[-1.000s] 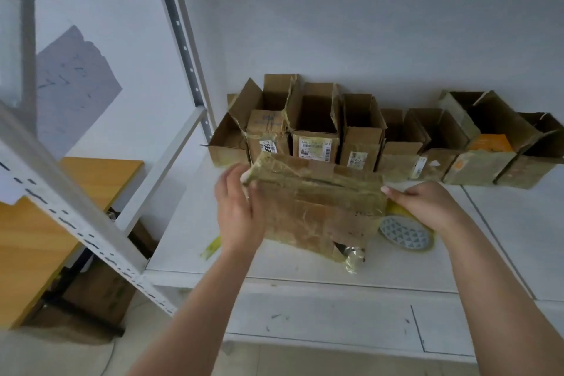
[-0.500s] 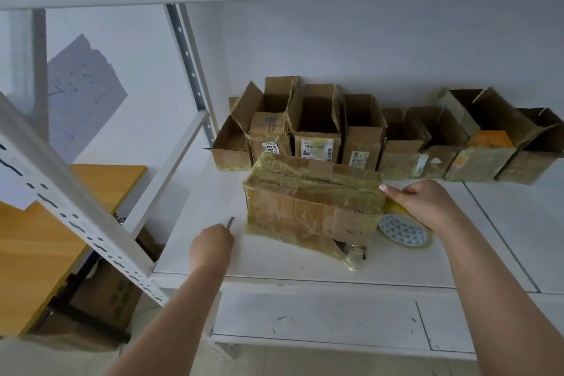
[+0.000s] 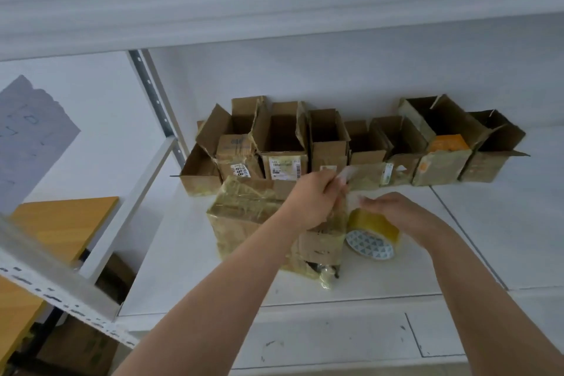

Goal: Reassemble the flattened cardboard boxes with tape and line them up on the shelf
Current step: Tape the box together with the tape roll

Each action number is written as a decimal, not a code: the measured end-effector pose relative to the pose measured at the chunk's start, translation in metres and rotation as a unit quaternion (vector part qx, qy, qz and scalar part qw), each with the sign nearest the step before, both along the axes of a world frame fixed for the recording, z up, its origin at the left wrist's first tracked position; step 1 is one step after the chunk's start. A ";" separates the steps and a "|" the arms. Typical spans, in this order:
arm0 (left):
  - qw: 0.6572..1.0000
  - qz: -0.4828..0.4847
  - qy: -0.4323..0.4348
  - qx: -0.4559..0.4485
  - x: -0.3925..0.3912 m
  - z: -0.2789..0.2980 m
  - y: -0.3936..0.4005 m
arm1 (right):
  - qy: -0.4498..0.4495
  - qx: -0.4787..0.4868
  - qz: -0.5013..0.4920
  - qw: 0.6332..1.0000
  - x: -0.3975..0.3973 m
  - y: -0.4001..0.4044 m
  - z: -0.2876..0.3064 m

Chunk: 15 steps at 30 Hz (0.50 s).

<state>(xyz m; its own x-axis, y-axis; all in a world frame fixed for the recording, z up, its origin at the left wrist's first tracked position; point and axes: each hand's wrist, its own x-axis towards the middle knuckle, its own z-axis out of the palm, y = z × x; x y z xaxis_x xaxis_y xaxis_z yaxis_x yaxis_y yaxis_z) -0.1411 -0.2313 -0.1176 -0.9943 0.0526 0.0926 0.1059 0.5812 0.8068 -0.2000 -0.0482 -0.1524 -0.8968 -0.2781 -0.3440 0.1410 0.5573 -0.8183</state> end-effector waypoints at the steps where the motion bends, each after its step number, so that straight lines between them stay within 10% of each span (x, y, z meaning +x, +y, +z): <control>1: 0.999 -0.001 -0.032 0.019 -0.006 -0.005 0.003 | -0.011 -0.027 0.015 0.999 -0.001 0.005 0.000; 9: 0.998 0.039 -0.048 0.019 -0.015 -0.034 0.003 | 0.033 -0.005 0.054 0.998 -0.008 0.028 -0.021; 15: 0.981 0.018 -0.008 -0.194 0.003 -0.058 -0.003 | 0.088 0.111 0.064 0.988 -0.005 0.037 -0.042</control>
